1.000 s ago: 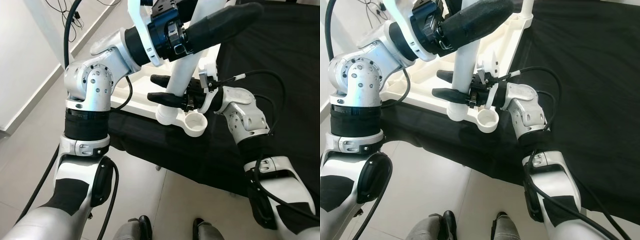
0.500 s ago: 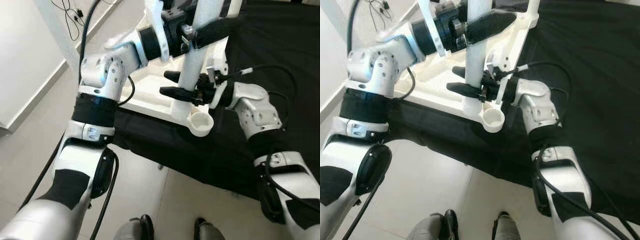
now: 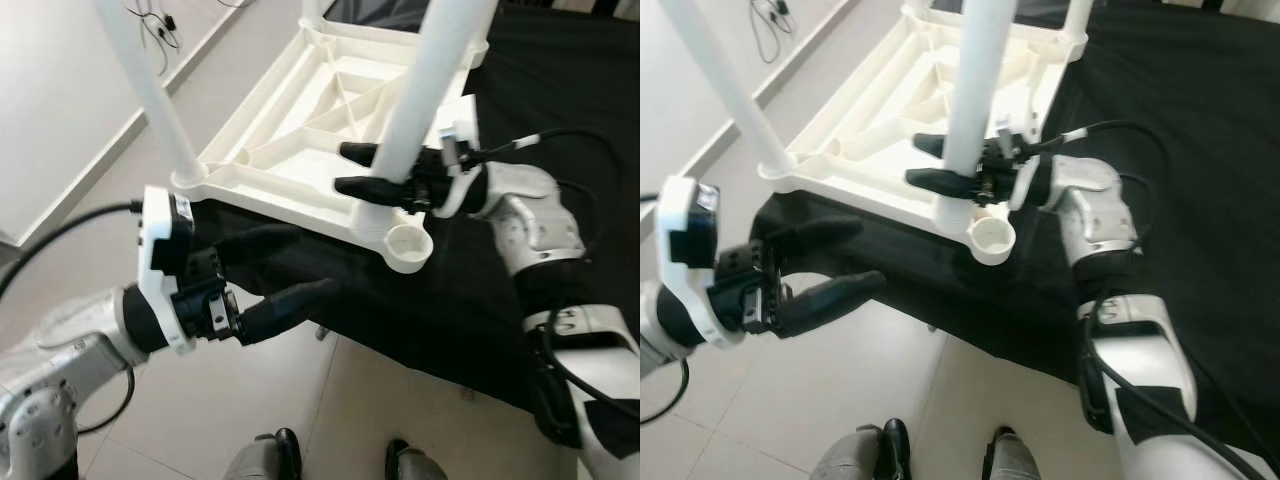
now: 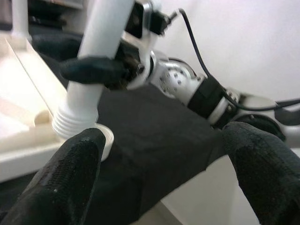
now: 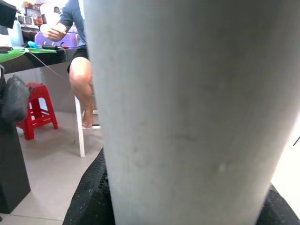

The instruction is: Building children table

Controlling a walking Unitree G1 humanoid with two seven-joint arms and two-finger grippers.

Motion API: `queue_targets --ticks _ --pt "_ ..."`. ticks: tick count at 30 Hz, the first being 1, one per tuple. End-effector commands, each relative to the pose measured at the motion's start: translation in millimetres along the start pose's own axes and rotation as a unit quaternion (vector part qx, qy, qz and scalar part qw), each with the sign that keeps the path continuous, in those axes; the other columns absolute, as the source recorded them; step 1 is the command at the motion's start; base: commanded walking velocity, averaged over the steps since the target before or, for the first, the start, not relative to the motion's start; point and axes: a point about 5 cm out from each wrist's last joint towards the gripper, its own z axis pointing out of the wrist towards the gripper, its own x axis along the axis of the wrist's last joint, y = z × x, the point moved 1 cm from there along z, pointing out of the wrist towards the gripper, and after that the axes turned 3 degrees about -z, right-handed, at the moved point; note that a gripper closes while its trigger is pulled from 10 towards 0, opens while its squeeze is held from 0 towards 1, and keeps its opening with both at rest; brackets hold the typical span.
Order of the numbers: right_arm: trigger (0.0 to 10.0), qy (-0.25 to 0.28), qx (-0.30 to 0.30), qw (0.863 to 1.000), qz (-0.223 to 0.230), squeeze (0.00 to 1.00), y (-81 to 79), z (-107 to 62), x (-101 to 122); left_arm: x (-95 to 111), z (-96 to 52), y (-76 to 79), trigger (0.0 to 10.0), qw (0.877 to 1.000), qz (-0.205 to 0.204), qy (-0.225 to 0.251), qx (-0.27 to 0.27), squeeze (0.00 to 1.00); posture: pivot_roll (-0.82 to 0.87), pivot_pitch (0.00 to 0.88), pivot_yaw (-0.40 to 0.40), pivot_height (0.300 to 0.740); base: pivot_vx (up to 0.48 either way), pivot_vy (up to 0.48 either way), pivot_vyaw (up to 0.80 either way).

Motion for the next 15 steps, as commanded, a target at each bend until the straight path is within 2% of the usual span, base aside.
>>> queue_targets --ticks 1,2,3,5,7,8,10,11,13,14,15 --pt "4.7 0.004 -0.001 1.000 -0.004 0.00 -1.2 1.0 -1 4 -1.9 5.6 10.0 1.000 0.017 0.013 0.021 0.00 0.00 0.242 0.033 0.740 0.000 0.000 0.00" --pt "4.7 0.004 -0.001 1.000 -0.004 0.00 -1.2 1.0 -1 4 -1.9 5.6 10.0 1.000 0.017 0.013 0.021 0.00 0.00 0.242 0.033 0.740 0.000 0.000 0.00" --pt "10.0 0.003 0.000 1.000 -0.005 0.00 -1.5 1.3 -1 5 -2.4 3.7 10.0 0.999 0.030 0.012 0.041 0.00 0.00 0.243 0.031 0.740 0.000 0.000 0.00" --pt "10.0 0.002 0.000 1.000 -0.005 0.00 -1.7 2.1 -2 6 -5.3 -0.3 10.0 0.994 0.057 0.004 0.089 0.00 0.00 0.243 0.030 0.740 0.000 0.000 0.00" --pt "10.0 -0.016 0.000 1.000 -0.010 0.00 -2.8 3.3 -8 5 -8.2 -11.4 10.0 0.986 0.087 -0.006 0.144 0.00 0.00 0.243 0.030 0.740 0.000 0.000 0.00" --pt "10.0 -0.016 0.000 1.000 -0.010 0.00 -2.8 3.3 -8 5 -8.2 -11.4 10.0 0.986 0.087 -0.006 0.144 0.00 0.00 0.243 0.030 0.740 0.000 0.000 0.00" --pt "10.0 -0.031 0.006 0.999 -0.013 0.00 -5.1 3.8 -13 3 -11.2 -22.2 10.0 0.976 0.112 -0.020 0.187 0.00 0.01 0.243 0.027 0.740 0.000 0.000 0.00" --pt "10.0 -0.031 0.006 0.999 -0.013 0.00 -5.1 3.8 -13 3 -11.2 -22.2 10.0 0.976 0.112 -0.020 0.187 0.00 0.01 0.243 0.027 0.740 0.000 0.000 0.00" --pt "10.0 -0.042 0.012 0.999 -0.014 0.00 -7.7 3.9 -18 -5 -16.7 -37.1 10.0 0.965 0.121 -0.023 0.231 0.00 0.01 0.240 0.024 0.740 0.000 0.000 0.00" --pt "10.0 -0.047 0.012 0.999 -0.013 0.00 -8.8 4.5 -21 -16 -22.3 -53.6 10.0 0.956 0.125 -0.033 0.262 0.00 0.01 0.236 0.020 0.740 0.000 0.000 0.00" --pt "10.0 -0.047 0.012 0.999 -0.013 0.00 -8.8 4.5 -21 -16 -22.3 -53.6 10.0 0.956 0.125 -0.033 0.262 0.00 0.01 0.236 0.020 0.740 0.000 0.000 0.00"
